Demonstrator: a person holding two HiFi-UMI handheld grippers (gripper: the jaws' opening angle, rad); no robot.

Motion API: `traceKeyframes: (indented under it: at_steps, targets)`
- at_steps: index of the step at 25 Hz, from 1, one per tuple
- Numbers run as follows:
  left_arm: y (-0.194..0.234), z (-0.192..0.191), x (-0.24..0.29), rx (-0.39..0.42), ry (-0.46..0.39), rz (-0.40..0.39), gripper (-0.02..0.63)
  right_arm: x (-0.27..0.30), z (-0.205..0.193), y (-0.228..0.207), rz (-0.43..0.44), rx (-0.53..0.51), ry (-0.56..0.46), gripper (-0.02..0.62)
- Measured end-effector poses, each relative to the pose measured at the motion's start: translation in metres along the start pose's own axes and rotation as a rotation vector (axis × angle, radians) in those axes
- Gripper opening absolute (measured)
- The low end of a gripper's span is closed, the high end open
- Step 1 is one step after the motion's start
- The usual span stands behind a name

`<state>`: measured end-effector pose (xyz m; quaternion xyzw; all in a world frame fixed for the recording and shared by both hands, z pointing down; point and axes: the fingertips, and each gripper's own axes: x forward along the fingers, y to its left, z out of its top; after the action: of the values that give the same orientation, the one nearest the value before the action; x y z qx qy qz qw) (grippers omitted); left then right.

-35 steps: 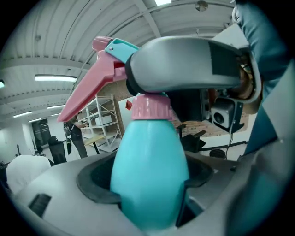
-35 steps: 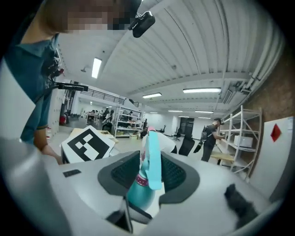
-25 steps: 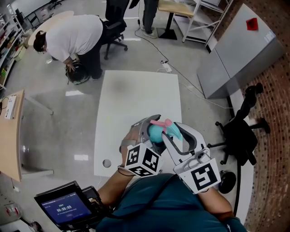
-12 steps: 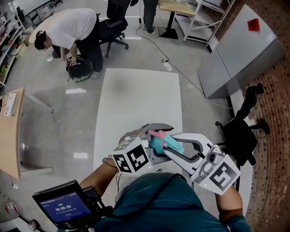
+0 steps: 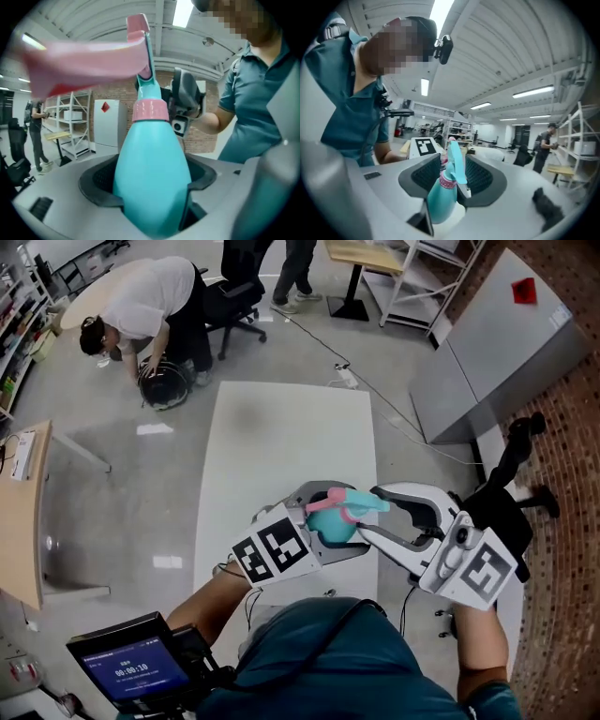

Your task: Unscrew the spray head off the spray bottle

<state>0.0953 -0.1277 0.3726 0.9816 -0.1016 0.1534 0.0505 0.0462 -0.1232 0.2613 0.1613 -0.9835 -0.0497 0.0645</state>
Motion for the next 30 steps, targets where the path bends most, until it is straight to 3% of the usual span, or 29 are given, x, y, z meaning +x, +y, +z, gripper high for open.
traceKeyframes:
  at_steps: [3, 6, 9, 11, 12, 14, 18, 20, 21, 22, 23, 24, 28, 30]
  targets:
    - [0.024, -0.010, -0.002, 0.028, 0.048, 0.169, 0.382, 0.004, 0.007, -0.010, -0.172, -0.041, 0.014, 0.155]
    - [0.020, -0.017, 0.002, 0.103, 0.124, 0.202, 0.382, 0.018, -0.002, 0.001, -0.131, -0.267, 0.176, 0.169]
    - [-0.008, -0.019, 0.011, 0.198, 0.186, 0.067, 0.382, 0.018, -0.024, 0.023, 0.110, -0.419, 0.370, 0.172]
    - [-0.027, -0.019, 0.012, 0.237, 0.189, -0.033, 0.382, 0.012, -0.029, 0.045, 0.312, -0.428, 0.404, 0.107]
    - [-0.036, -0.019, 0.010, 0.235, 0.177, -0.083, 0.382, 0.006, -0.028, 0.056, 0.403, -0.406, 0.398, 0.106]
    - [-0.051, -0.018, 0.007, 0.189, 0.143, -0.201, 0.382, -0.005, -0.026, 0.073, 0.553, -0.379, 0.387, 0.052]
    - [-0.081, -0.023, 0.005, 0.094, 0.115, -0.415, 0.382, -0.028, -0.035, 0.099, 0.802, -0.441, 0.440, 0.048]
    - [-0.085, -0.022, 0.011, 0.027, 0.086, -0.439, 0.382, -0.033, -0.038, 0.097, 0.853, -0.455, 0.474, 0.048]
    - [-0.078, -0.019, 0.015, -0.007, 0.062, -0.401, 0.382, -0.031, -0.038, 0.090, 0.823, -0.455, 0.478, 0.051]
    - [-0.064, -0.017, 0.018, -0.034, 0.034, -0.328, 0.382, -0.026, -0.035, 0.079, 0.756, -0.443, 0.465, 0.104]
    - [-0.046, -0.017, 0.020, -0.050, 0.009, -0.226, 0.382, -0.020, -0.030, 0.065, 0.657, -0.410, 0.428, 0.175]
    - [-0.025, -0.018, 0.019, -0.051, -0.007, -0.107, 0.382, -0.017, -0.021, 0.049, 0.530, -0.347, 0.360, 0.196]
    - [0.052, -0.033, -0.006, 0.074, 0.057, 0.383, 0.382, -0.016, 0.022, -0.025, -0.080, 0.144, -0.060, 0.219]
    - [0.068, -0.038, -0.015, 0.155, 0.123, 0.524, 0.382, -0.012, 0.005, -0.042, -0.233, 0.319, -0.092, 0.219]
